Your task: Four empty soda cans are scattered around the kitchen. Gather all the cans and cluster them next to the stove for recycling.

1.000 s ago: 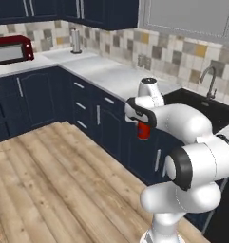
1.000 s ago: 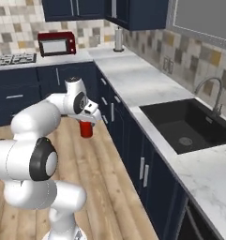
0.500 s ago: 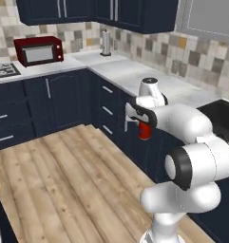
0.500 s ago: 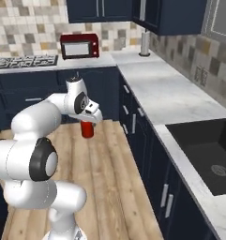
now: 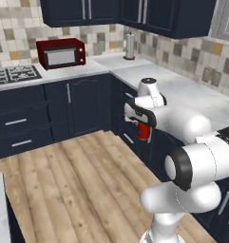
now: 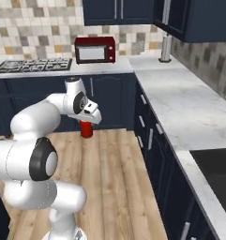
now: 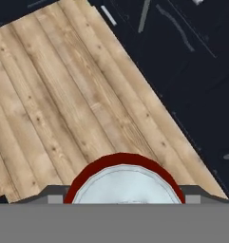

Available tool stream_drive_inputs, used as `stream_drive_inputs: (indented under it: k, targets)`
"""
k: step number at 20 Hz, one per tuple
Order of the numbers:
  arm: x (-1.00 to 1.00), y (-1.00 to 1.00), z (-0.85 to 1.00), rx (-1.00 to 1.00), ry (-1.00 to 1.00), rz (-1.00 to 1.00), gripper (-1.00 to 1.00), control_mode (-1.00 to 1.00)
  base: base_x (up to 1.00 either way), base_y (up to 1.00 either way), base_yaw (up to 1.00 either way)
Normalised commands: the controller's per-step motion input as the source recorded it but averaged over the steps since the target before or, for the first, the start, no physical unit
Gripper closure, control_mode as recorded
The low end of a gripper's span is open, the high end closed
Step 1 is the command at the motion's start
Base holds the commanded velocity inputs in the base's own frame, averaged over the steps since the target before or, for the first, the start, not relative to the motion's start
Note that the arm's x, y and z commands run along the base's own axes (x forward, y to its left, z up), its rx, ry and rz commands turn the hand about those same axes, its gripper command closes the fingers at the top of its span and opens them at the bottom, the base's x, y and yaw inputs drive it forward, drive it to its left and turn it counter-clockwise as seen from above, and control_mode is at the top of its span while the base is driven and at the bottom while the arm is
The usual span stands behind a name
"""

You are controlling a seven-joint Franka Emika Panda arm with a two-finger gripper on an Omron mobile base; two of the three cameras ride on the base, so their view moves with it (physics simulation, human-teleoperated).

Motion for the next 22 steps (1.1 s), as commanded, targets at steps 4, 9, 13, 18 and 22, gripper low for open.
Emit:
stream_drive_inputs:
  k: [4, 9, 13, 18, 22]
  targets:
    - [0.00, 0.00, 0.00, 0.00, 0.00, 0.00, 1.00, 1.00, 0.75, 0.00, 0.19]
    - [0.00, 0.00, 0.00, 0.00, 0.00, 0.00, 1.00, 1.00, 0.75, 0.00, 0.21]
    - [0.00, 0.00, 0.00, 0.00, 0.00, 0.00, 1.00, 1.00, 0.75, 0.00, 0.22]
    - [0.00, 0.00, 0.00, 0.00, 0.00, 0.00, 1.00, 1.00, 0.73, 0.00, 0.22]
    - [0.00, 0.00, 0.00, 0.00, 0.00, 0.00, 1.00, 1.00, 0.74, 0.00, 0.21]
